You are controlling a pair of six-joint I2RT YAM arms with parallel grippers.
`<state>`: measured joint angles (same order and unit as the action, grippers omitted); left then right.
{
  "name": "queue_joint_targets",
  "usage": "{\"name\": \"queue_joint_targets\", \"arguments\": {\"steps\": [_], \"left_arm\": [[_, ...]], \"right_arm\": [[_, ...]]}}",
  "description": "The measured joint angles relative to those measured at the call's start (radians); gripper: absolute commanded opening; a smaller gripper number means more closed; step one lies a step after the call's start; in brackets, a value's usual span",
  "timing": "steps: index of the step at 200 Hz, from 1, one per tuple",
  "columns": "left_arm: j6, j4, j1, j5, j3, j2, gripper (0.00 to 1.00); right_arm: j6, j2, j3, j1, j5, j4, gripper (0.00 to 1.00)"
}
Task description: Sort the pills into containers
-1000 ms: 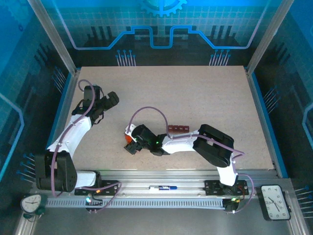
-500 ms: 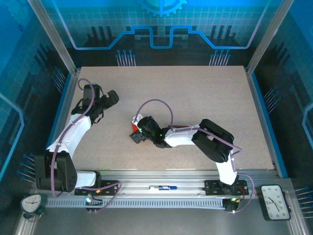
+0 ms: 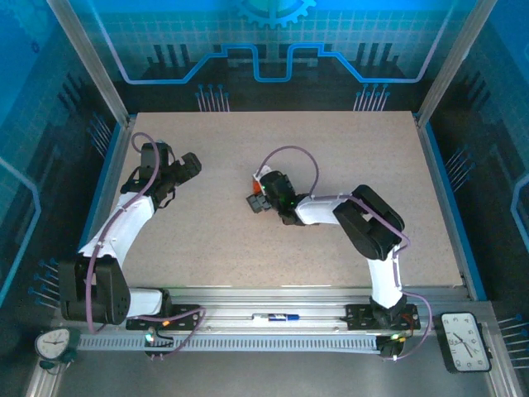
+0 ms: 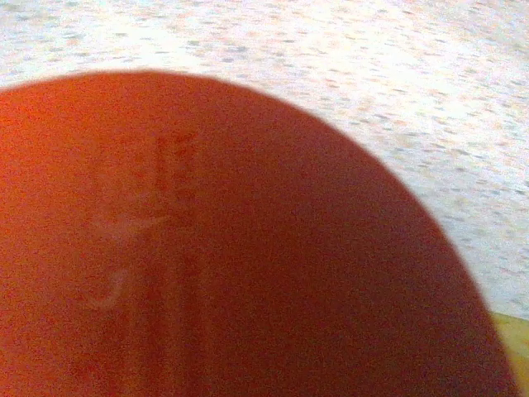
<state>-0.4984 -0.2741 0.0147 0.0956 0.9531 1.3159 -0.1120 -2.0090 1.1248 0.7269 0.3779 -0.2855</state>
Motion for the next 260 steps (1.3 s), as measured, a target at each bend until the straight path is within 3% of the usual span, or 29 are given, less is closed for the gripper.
{"name": "queue_joint_targets", "arguments": {"steps": [67,124,154,217,260], "left_arm": [[-0.001,-0.006,0.000,-0.007,0.000,-0.021,0.99],[-0.002,0.003,0.000,-0.047,-0.015,-0.021,0.99],[-0.002,0.013,0.000,-0.090,-0.035,-0.042,0.99],[-0.058,0.045,0.000,-0.180,-0.111,-0.102,0.99],[-0.088,0.078,0.009,-0.207,-0.154,-0.101,0.99]], "right_arm": [[-0.055,0.023,0.016,-0.090,-0.110,0.093,1.00],[-0.114,0.267,-0.059,-0.104,-0.232,0.152,1.00],[-0.130,0.342,-0.122,-0.167,-0.264,0.182,1.00],[-0.233,0.325,-0.225,-0.376,-0.454,0.237,1.00],[-0.293,0.266,-0.234,-0.412,-0.574,0.224,1.00]]}}
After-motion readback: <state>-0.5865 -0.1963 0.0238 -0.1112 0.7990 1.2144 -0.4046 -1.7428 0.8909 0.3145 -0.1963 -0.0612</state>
